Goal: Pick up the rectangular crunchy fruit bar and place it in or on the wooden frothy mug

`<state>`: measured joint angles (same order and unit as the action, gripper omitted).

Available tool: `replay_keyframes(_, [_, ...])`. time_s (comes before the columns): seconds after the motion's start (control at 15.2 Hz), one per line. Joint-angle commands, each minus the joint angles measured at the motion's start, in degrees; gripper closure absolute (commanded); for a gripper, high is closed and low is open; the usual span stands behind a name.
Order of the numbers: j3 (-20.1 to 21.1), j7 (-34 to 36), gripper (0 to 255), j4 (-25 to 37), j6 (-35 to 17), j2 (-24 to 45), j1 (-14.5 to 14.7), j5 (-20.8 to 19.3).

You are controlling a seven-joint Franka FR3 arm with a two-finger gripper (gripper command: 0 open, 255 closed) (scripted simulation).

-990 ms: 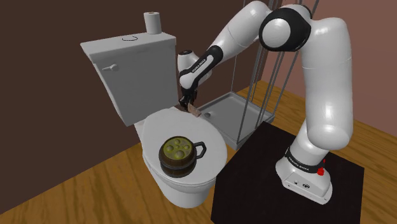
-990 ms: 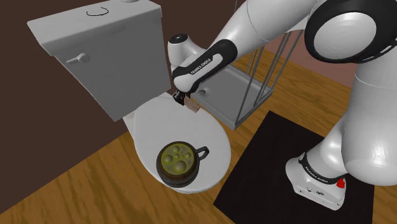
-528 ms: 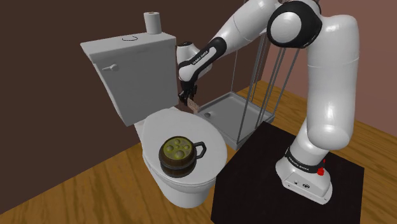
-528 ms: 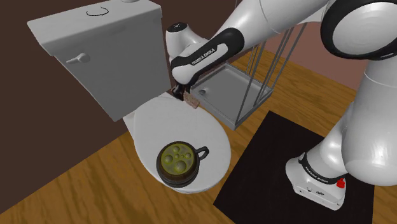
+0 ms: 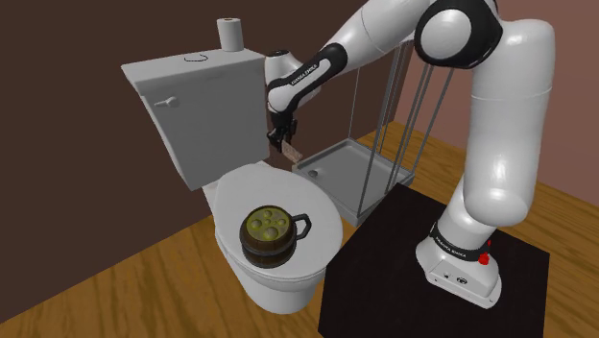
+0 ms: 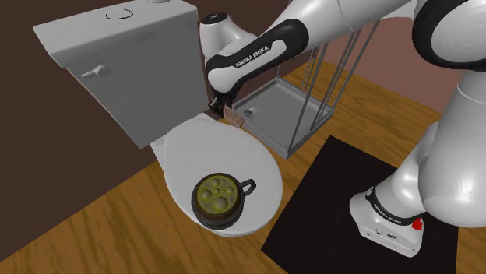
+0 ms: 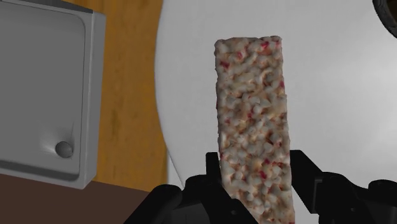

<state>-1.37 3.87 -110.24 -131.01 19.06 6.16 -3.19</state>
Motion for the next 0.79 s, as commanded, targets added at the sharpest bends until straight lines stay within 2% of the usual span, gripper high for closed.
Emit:
replay_keyframes(0.0, [0.4,1.7,255,-2.5,-0.4,-2.0,1.1,-0.3])
replay_keyframes(0.73, [5.2,16.1,255,-15.6,-3.1,-11.6,9.4,-2.0])
